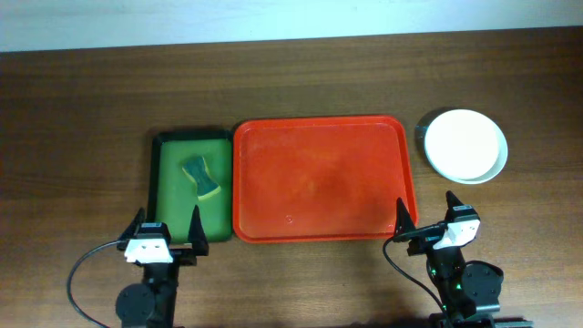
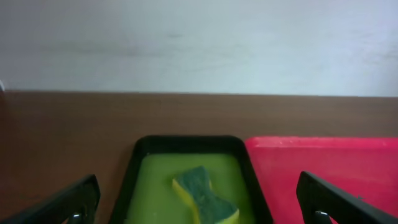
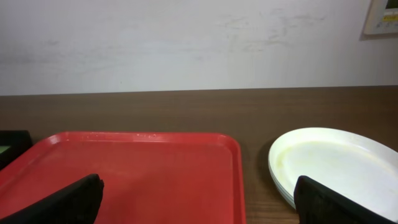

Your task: Clean dirty plates on tray and stack at the side

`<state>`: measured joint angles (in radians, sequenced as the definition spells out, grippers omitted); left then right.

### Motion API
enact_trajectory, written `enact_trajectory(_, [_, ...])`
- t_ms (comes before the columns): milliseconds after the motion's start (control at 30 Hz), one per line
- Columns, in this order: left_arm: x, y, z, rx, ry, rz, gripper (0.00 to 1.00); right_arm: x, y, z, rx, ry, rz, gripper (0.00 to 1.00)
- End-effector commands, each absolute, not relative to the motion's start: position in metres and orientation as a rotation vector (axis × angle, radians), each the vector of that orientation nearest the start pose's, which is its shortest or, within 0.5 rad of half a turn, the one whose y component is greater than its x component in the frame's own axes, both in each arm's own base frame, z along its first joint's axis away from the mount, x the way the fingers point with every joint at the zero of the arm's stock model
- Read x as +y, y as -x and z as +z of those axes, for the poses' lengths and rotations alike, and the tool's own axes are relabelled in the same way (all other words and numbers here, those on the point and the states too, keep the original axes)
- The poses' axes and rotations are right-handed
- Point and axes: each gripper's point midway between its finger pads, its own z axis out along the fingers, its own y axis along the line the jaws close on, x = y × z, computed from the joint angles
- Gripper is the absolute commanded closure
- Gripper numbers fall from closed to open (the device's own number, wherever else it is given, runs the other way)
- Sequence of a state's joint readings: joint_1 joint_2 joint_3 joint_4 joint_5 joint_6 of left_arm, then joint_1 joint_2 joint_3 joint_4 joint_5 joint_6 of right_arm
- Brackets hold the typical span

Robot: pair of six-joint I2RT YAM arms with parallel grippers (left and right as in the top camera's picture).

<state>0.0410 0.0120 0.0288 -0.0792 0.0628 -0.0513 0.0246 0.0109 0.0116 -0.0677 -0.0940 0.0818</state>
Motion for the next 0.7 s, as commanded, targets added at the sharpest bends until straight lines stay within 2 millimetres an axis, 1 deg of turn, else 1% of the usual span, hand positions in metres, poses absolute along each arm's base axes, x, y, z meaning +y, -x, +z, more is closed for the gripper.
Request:
enact_trajectory(0, [0.0143,-0.2455,0.1563,1.645,0.119,-0.014,0.01,0.0195,-0.2452,0.1578,1.643,0.015,0.149,0.02])
enact_trajectory(300, [0.0126,-0.2455,0.1553,1.654,0.007,0.075,0.01,0.0195,-0.2452,0.1577,1.643,0.015,0.149,0.01])
enact_trajectory(667, [0.0126,-0.2456,0.1561,1.651,0.005,0.077,0.01,0.0195,-0.2452,0.1578,1.643,0.015,0.149,0.01])
